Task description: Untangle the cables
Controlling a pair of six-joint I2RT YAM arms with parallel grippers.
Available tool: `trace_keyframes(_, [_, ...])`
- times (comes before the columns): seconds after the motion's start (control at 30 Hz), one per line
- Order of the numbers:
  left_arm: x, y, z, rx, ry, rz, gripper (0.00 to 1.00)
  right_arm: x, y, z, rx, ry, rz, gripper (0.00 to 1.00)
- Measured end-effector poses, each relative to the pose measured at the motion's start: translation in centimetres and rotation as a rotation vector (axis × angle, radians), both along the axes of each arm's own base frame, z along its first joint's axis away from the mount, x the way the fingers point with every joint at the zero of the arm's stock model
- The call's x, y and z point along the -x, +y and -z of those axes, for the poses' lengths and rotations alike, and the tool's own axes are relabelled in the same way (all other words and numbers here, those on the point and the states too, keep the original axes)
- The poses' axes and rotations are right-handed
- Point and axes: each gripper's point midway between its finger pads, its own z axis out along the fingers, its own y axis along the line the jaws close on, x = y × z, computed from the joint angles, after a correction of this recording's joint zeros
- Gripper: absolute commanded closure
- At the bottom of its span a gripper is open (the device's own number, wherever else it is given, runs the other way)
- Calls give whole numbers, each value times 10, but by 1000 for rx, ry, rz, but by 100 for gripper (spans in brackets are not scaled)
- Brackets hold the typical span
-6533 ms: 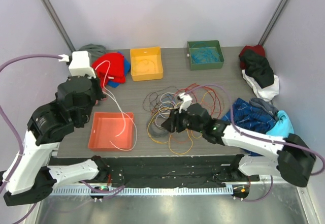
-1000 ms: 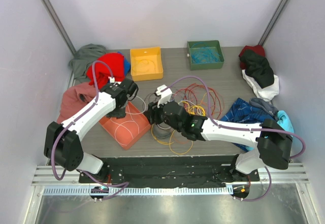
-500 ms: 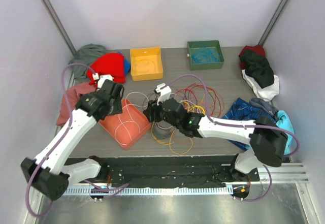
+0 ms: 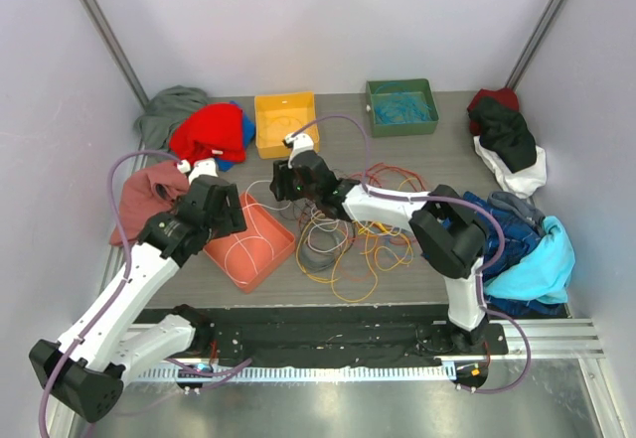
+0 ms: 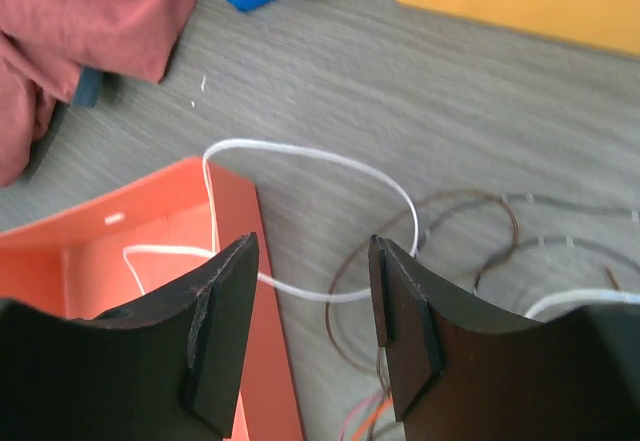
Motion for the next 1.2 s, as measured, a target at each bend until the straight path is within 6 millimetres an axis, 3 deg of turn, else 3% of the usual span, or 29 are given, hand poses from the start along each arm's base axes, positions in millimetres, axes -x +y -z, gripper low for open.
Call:
trace_keyframes(0.17, [-2, -4, -2, 19, -11, 15, 30, -13, 11, 2, 38, -27, -13, 44])
trace_keyframes(0.57, [-4, -8, 0, 41, -31, 25, 30, -33, 6, 59, 226, -16, 16, 44])
trace_keyframes(0.87, [-2, -7, 10, 36, -17, 26, 30, -57, 4, 78, 276, -37, 63, 47])
trace_keyframes(0.93, [-1, -8, 11, 36, -16, 26, 30, -63, 4, 83, 277, -38, 71, 55])
trace_keyframes(1.07, [-2, -8, 10, 41, -26, 26, 30, -70, 3, 83, 265, -51, 87, 84])
trace_keyframes(1.2, [-2, -8, 7, 48, -40, 26, 31, -75, 4, 78, 228, -74, 102, 96])
